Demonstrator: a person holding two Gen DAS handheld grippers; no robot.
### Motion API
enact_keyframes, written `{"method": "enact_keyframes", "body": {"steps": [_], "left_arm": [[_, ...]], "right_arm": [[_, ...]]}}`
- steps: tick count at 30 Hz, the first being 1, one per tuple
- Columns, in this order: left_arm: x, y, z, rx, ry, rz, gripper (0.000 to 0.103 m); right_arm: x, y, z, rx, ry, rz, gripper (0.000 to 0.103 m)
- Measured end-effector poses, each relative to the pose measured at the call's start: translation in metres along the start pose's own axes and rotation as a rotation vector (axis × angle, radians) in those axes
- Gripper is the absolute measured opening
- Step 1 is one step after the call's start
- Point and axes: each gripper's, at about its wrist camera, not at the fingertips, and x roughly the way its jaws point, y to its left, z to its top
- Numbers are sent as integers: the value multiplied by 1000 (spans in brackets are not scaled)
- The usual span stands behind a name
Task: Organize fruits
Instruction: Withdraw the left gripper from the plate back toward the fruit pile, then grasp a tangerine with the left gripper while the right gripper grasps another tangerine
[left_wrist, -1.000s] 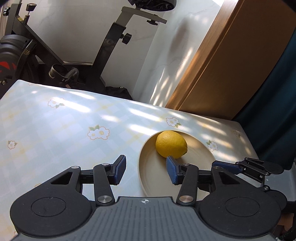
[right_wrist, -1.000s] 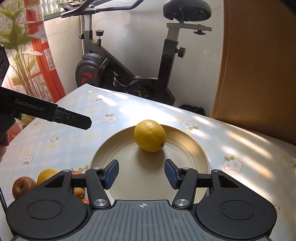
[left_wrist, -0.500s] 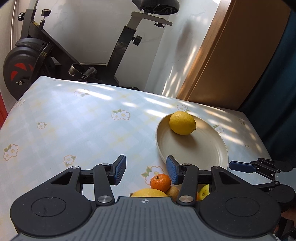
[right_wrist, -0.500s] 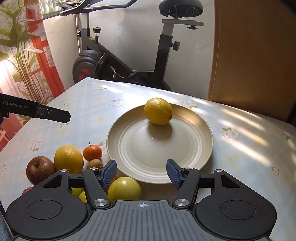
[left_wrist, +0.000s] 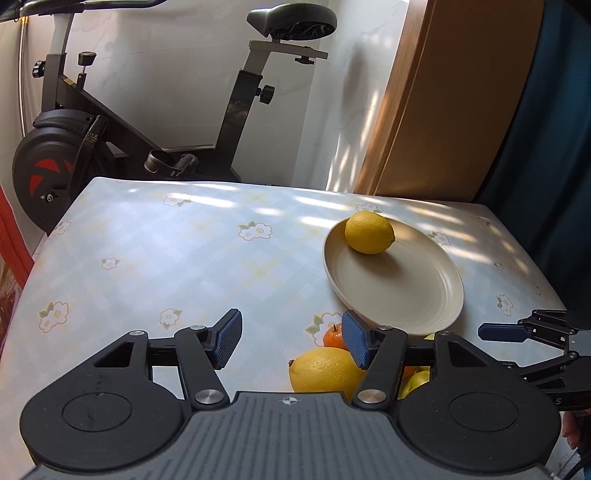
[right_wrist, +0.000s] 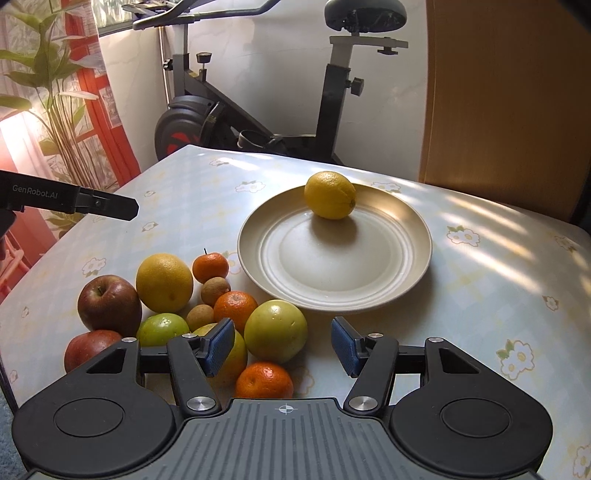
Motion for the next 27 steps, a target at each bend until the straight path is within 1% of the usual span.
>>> {"method": "enact_keyframes", "body": {"steps": [4, 8, 10, 15, 16, 20, 23, 27], "left_arm": [[-2, -11, -3, 79, -13, 28, 62], [-1, -20, -5, 113, -14, 21, 62], [0, -21, -6, 105, -6, 7, 62], [5, -20, -10, 83, 21, -16, 62], [5, -19, -11, 78, 25, -20, 61], [6, -17, -12, 69, 35, -26, 61], [8, -16, -12, 67, 47, -32, 58], [11, -11, -11, 34, 67, -58, 53]], "right_arm": [[-4, 1, -7, 0, -9, -17, 55], [-3, 0, -16, -6, 9, -10, 47], [-3, 3, -21, -25, 20, -2, 45], [4, 11, -29, -74, 46, 6, 44], [5, 13, -30, -81, 50, 6, 42], [10, 14, -32, -78, 57, 14, 38], [12, 13, -32, -79, 59, 21, 36], [12, 13, -32, -87, 57, 23, 35]]}}
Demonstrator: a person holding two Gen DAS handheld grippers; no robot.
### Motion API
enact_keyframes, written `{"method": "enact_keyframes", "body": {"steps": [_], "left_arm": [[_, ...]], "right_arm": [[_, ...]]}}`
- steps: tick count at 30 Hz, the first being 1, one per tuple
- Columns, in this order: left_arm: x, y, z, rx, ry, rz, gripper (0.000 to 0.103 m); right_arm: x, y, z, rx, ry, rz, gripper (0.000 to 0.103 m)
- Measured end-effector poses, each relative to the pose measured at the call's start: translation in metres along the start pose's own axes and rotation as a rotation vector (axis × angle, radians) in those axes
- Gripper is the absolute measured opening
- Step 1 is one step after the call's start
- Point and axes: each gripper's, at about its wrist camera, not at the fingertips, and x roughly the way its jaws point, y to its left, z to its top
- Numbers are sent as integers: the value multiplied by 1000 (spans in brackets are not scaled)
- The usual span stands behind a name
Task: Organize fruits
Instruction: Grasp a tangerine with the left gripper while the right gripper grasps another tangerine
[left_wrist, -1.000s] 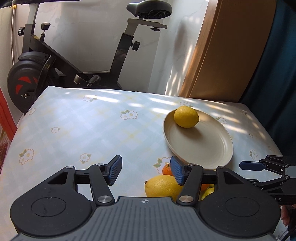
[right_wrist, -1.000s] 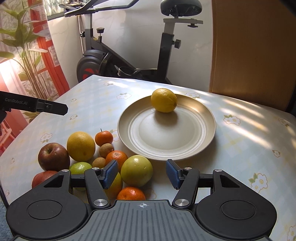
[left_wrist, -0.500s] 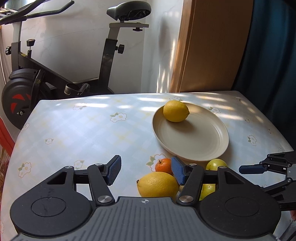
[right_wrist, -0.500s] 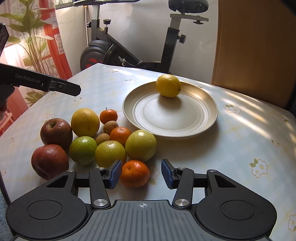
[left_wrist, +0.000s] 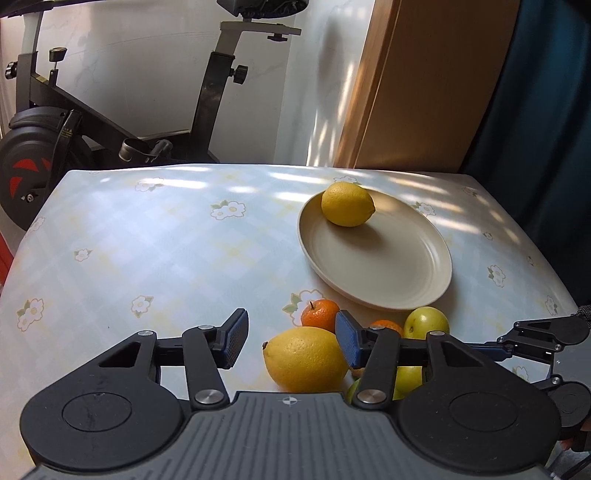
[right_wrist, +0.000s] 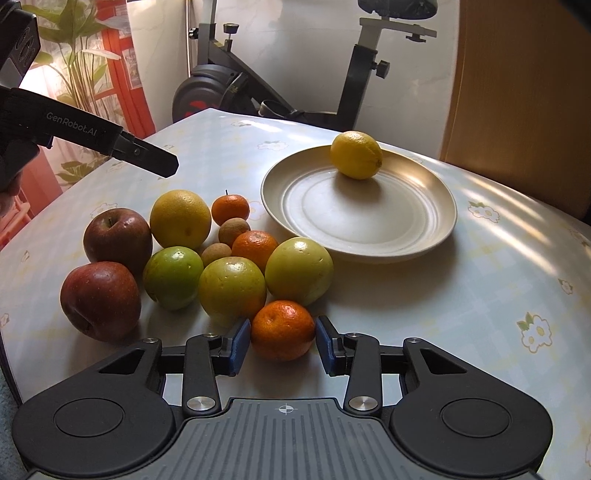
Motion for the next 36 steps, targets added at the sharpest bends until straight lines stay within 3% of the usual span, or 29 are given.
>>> {"method": "enact_keyframes", "body": {"steps": [3, 14, 22, 27, 30, 36], "left_arm": [[3, 4, 3, -24, 15, -20, 48], [59, -2, 24, -107, 137, -90, 48], [86, 4, 23, -171, 207, -131, 48], [88, 5, 18, -160, 218, -128, 48], [88, 8, 17, -180, 209, -139, 36], [80, 8, 18, -162, 178, -116, 35]], "right_arm": [[-2, -3, -1, 5, -4, 0, 35], [-15, -23, -4, 68, -49, -27, 35], [-16, -32, -4, 89, -56, -38, 35], [-14, -35, -3, 97, -58, -40, 35], [-13, -35, -3, 98, -57, -40, 35], [-13, -38, -2, 104, -60, -50, 35]]}}
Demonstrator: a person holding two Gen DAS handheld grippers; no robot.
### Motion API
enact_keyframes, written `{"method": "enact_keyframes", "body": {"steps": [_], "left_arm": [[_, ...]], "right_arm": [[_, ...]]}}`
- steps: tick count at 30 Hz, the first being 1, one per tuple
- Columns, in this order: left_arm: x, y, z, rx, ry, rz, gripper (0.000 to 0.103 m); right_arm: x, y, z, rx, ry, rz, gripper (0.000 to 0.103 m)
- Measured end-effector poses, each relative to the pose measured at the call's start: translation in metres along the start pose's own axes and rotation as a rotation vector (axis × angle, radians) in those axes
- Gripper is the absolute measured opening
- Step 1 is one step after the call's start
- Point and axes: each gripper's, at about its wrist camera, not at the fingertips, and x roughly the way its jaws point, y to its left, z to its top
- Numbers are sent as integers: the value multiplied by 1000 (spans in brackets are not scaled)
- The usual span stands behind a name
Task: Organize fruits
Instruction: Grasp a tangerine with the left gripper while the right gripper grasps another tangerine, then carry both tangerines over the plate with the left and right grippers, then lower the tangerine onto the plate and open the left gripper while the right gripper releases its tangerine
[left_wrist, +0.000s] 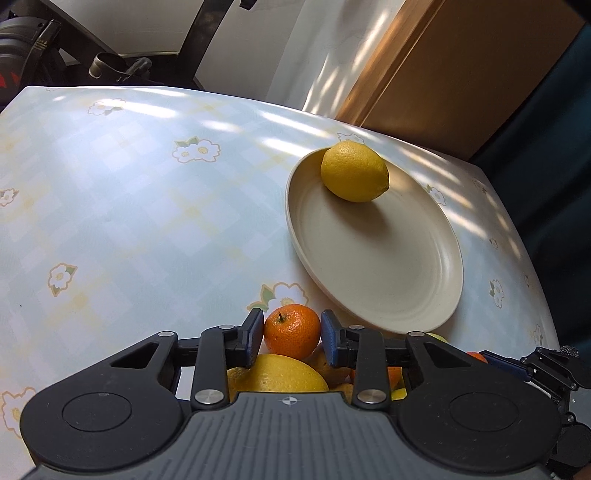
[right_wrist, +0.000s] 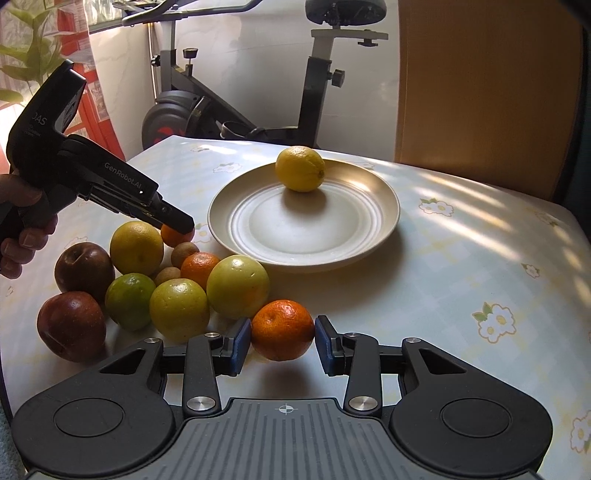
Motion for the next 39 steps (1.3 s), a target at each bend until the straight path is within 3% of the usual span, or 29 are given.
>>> {"method": "enact_keyframes", "body": {"steps": [7, 12, 17, 22, 29, 39], "left_arm": [[-26, -16, 6, 112, -92, 41, 35], [-39, -30, 20, 153, -161, 20, 35], [-33, -49, 39, 222, -179, 12, 35], [-4, -61, 60, 267, -152, 16, 35], [38, -49, 76, 261, -70, 30, 35], [61, -36, 78, 281, -45, 40, 35]], "right_arm": [[-7, -8, 8, 5, -26, -20, 35], [-10, -17, 22, -4, -49, -33, 35], [-5, -29, 50, -59, -70, -43, 35], [22, -44, 83, -118, -65, -57, 35], [74, -61, 114, -167, -40, -45, 35], [126, -61, 130, -253, 0, -28, 35]]}}
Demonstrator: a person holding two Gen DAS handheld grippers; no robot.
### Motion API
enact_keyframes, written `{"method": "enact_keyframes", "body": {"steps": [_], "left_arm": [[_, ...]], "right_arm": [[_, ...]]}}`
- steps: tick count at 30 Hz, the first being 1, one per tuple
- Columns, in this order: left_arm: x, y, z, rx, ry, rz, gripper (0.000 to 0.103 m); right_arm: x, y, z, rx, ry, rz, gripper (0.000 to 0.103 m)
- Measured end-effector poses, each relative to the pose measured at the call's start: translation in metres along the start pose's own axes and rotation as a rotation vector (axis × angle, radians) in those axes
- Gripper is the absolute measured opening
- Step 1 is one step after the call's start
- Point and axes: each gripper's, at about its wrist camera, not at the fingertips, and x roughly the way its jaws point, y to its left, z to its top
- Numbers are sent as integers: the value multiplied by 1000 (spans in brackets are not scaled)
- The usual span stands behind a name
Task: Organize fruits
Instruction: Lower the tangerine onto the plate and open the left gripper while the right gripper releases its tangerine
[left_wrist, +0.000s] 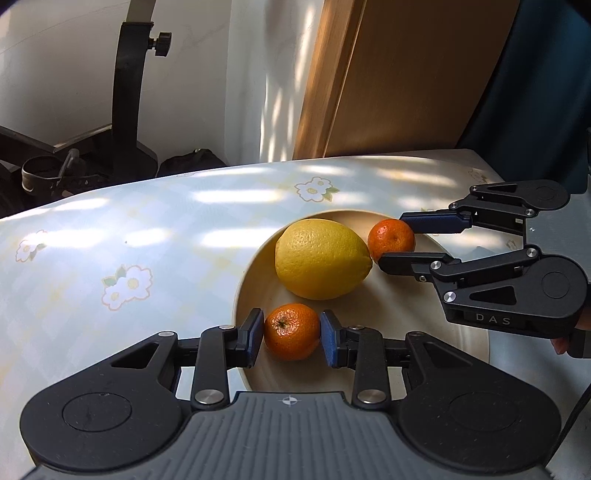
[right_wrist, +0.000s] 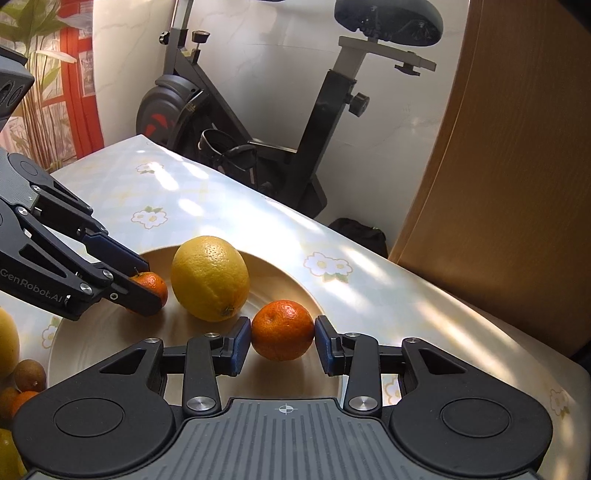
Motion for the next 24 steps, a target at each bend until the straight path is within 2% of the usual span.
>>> {"method": "enact_keyframes", "body": {"steps": [15, 17, 21, 24], "left_arm": [[-7, -5, -3, -1, -26, 32, 36], [-7, -5, -1, -12, -18, 28, 36], [-10, 0, 2, -53, -7, -23, 55], [-27, -2, -1, -59, -17, -14, 56]], "right_arm": [[8, -1, 1, 6, -11, 5, 35], [6, -1, 3, 8, -12, 2, 40], [-4, 0, 4, 8, -10, -2, 41], [-23, -2, 2, 71, -2, -5, 41]]}}
